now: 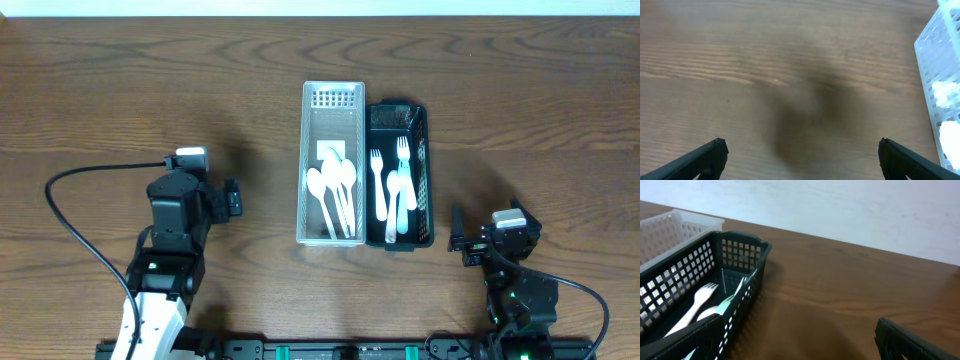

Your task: Pack container

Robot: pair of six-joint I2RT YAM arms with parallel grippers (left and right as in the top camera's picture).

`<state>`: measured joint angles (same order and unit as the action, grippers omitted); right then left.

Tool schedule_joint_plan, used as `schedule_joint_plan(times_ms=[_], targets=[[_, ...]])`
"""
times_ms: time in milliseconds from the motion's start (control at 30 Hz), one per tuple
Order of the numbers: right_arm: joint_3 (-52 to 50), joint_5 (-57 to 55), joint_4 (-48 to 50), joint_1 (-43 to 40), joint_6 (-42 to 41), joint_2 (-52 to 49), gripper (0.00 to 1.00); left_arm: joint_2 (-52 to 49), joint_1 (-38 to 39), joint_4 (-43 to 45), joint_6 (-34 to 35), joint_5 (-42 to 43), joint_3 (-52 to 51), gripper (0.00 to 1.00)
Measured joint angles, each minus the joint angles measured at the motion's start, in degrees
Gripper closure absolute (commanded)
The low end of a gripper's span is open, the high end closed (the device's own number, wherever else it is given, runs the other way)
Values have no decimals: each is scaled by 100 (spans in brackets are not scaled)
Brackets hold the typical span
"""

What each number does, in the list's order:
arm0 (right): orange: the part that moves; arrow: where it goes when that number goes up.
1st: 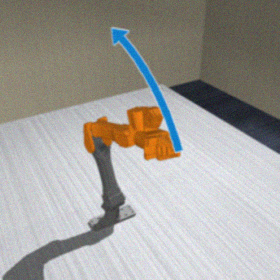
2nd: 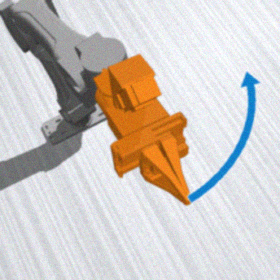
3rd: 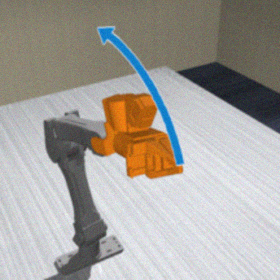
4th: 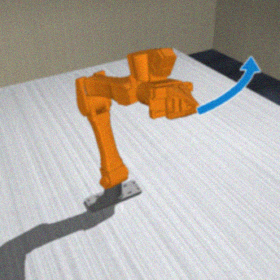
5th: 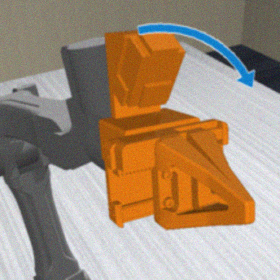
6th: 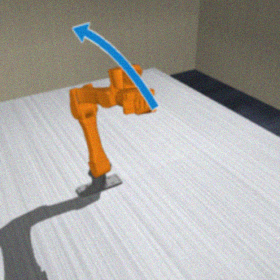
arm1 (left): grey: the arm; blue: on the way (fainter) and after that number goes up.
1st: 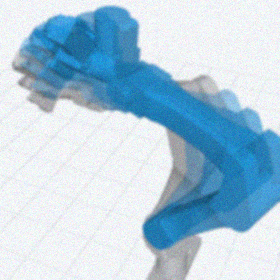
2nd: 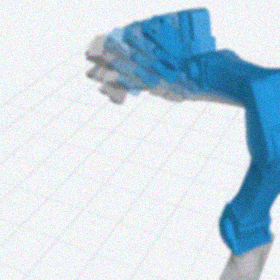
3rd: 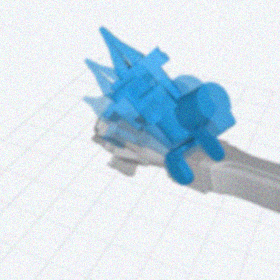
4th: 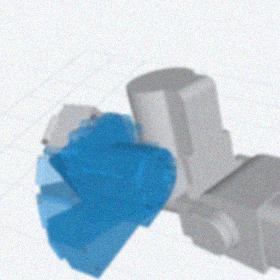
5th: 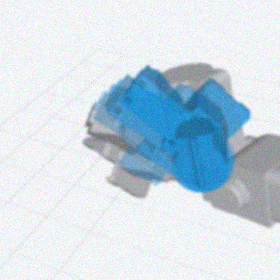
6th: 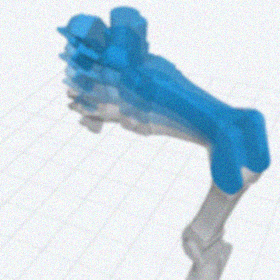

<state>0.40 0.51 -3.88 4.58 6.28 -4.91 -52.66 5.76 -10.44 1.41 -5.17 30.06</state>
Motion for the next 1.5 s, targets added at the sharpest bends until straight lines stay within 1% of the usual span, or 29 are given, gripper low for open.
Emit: schedule_joint_plan(times_ms=[567, 667, 767, 900, 967, 1100, 1200, 1300, 1367, 1433, 1500], targets=[[0, 2, 0, 0, -2, 0, 1, -358, 0, -2, 0, 0, 0, 2], [0, 4, 2, 0, -2, -2, 1, -264, 0, -297, -2, -31, -2, 2], [0, 13, 2, 0, -2, -2, 1, 173, 0, -981, -2, -70, -26, 2], [0, 17, 2, 0, -2, -9, 1, 1388, 0, -1768, -2, -87, -39, 2], [0, 17, 2, 0, -2, -11, 1, 2050, -2, -1965, -7, -105, -61, 2], [0, 17, -2, 0, -2, -13, 1, 3550, -2, -1967, -44, -146, -420, 2], [0, 17, 0, 0, -2, -15, 1, 4295, -2, -1731, -70, -199, -938, 2], [0, 17, 0, 0, -4, -17, 1, 4826, -2, -1102, -111, -302, -1602, 2], [0, 17, 0, 0, -2, -20, 1, 5056, -2, -457, -133, -387, -2061, 2], [0, 17, 0, 0, -2, -20, 1, 5167, -2, 444, -157, -468, -2564, 2], [0, 17, -2, 0, -4, -24, 1, 5180, -2, 949, -214, -549, -2844, 2]])
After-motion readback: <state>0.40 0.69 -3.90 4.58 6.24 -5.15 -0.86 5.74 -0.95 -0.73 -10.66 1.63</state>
